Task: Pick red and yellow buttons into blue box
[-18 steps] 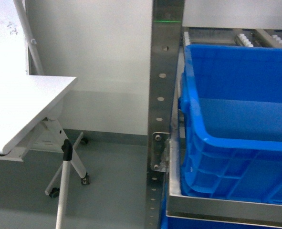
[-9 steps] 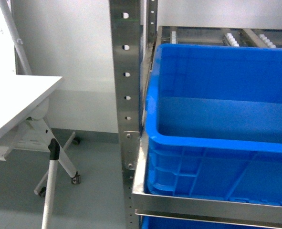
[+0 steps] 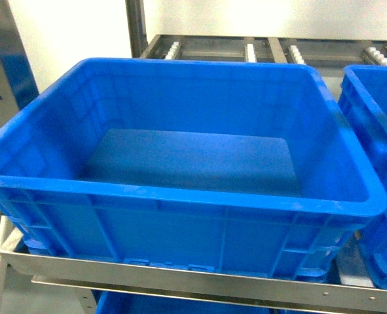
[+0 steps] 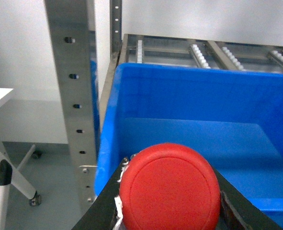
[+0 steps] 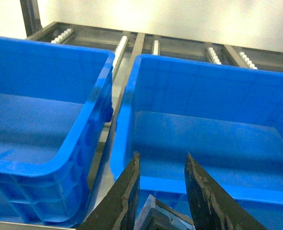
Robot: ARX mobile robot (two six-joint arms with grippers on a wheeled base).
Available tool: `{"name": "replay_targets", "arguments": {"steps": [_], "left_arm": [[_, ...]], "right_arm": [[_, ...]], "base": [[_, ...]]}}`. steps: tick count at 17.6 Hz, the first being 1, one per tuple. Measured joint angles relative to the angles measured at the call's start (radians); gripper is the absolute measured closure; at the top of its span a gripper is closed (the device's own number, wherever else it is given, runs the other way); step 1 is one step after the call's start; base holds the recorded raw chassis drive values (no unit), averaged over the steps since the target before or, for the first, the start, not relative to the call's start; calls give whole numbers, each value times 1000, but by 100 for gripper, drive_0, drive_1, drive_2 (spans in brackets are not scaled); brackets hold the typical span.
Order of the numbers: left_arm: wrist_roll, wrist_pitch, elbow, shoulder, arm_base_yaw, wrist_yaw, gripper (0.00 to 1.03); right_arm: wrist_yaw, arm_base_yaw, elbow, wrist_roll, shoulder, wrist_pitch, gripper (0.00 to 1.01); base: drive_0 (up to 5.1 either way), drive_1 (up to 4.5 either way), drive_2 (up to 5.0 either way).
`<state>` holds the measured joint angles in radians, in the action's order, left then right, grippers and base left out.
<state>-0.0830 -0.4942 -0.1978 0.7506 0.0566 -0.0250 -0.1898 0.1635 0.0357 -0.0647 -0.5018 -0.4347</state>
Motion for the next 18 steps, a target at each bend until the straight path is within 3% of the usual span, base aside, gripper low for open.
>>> {"name": "replay_targets", "arguments": {"steps": [18], "left_arm": [[0, 0, 0, -1, 0, 0, 72]], "right_arm": [[0, 0, 0, 0, 0, 0, 74]], "base": [[508, -233, -233]]}}
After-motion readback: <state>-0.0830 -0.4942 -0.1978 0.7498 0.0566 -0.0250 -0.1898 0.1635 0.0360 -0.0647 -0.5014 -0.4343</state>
